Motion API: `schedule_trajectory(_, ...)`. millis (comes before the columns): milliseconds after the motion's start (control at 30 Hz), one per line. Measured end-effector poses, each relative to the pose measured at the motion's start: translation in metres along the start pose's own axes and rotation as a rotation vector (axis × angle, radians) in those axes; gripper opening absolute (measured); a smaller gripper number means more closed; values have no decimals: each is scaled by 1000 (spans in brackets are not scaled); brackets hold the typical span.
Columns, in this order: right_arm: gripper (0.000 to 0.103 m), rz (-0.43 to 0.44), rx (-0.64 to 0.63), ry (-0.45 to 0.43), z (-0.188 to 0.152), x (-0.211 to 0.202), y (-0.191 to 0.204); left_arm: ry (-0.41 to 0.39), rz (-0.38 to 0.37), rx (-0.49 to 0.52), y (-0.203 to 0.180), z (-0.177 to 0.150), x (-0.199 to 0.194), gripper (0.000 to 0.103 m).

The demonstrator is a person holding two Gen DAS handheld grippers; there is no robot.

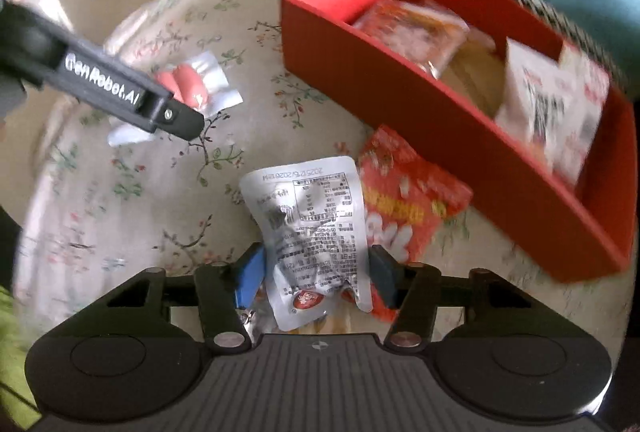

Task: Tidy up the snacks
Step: 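Grasp the pink sausage pack with left tool while right tool grasps the clear foil packet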

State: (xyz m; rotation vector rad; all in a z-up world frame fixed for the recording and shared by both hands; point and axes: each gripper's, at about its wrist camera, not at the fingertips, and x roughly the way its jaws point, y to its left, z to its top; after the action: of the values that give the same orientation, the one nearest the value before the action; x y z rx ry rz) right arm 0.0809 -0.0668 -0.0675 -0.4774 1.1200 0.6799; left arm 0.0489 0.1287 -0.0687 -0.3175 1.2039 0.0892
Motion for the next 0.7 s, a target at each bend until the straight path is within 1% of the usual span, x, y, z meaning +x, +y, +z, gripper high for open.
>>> schedule_trajectory(133, 63, 26, 61, -14, -6, -8, -12, 3, -1, 19, -7, 0, 1, 61)
schedule_trajectory(233, 64, 18, 59, -23, -4, -8, -12, 6, 3, 31, -10, -1, 2, 61)
schedule_trajectory(333, 65, -3, 35, -12, 2, 2, -6, 12, 17, 40, -10, -3, 5, 62)
schedule_trajectory(400, 69, -11, 21, -14, 6, 5, -3, 15, 36, 51, -10, -5, 8, 62)
schedule_trajectory(467, 79, -38, -1, -31, 10, 6, 1, 10, 60, 72, -12, -7, 10, 64)
schedule_trajectory(500, 85, -48, -9, -35, 11, 7, 2, 8, 68, 81, -13, -8, 11, 66)
schedule_trajectory(600, 86, -62, -34, -32, 15, 14, 5, 3, 92, 104, -15, -9, 14, 68)
schedule_trajectory(700, 86, -85, -64, -22, 15, 20, 8, -12, 133, 144, -21, -9, 17, 70)
